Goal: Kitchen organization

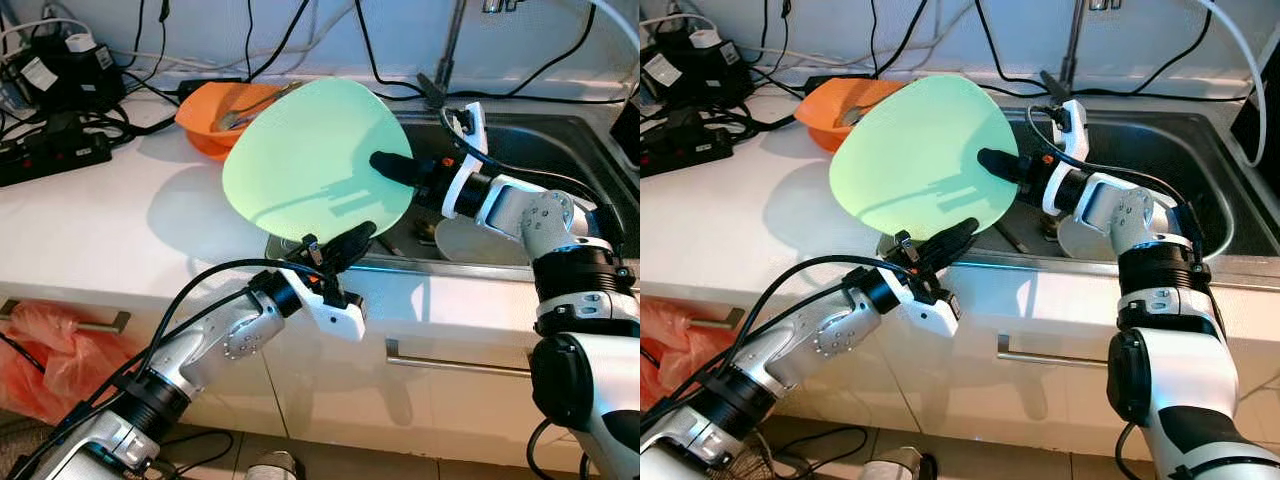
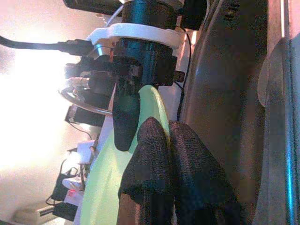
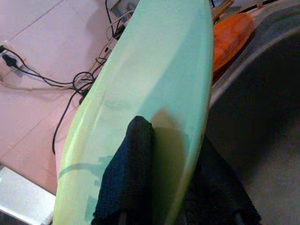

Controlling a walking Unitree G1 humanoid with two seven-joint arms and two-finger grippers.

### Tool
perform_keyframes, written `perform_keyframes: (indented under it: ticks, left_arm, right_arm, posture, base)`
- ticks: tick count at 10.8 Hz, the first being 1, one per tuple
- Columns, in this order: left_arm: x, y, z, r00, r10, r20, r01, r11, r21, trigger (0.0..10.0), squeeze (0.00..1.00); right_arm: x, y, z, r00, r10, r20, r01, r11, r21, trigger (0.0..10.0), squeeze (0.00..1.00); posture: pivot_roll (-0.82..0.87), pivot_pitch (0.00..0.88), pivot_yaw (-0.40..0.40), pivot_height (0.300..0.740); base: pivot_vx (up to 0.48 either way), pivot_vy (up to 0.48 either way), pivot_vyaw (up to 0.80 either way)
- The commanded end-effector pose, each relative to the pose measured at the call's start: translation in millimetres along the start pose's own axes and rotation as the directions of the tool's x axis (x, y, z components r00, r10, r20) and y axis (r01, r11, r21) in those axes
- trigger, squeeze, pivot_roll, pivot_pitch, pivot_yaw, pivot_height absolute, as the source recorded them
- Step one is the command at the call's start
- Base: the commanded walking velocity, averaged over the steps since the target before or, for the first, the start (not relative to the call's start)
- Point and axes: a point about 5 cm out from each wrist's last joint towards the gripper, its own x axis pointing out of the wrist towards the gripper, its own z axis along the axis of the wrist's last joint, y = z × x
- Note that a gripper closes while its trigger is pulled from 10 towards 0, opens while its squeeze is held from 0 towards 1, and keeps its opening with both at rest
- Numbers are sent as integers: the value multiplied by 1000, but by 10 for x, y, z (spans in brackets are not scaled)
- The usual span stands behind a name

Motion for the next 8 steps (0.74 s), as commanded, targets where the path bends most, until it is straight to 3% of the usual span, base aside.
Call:
perform_keyframes:
  ticks: [1,5,8]
  left_arm:
    - [22,-26,50,999,0,40,1,1000,-22,10000,1000]
    - [23,-36,28,999,-2,50,4,999,-46,10000,1000]
    - [76,161,-34,994,105,0,-104,981,-164,10000,1000]
  right_arm:
    - [14,-94,-241,987,-75,-142,74,997,-9,0,0]
    - [16,-95,-236,988,-74,-135,75,997,0,0,0]
    - [32,-143,-99,989,-144,35,143,989,43,0,0]
  posture:
    - [228,58,46,740]
    - [229,59,45,740]
    - [229,58,48,740]
  base:
    - [0,0,0]
    - [0,0,0]
    - [0,0,0]
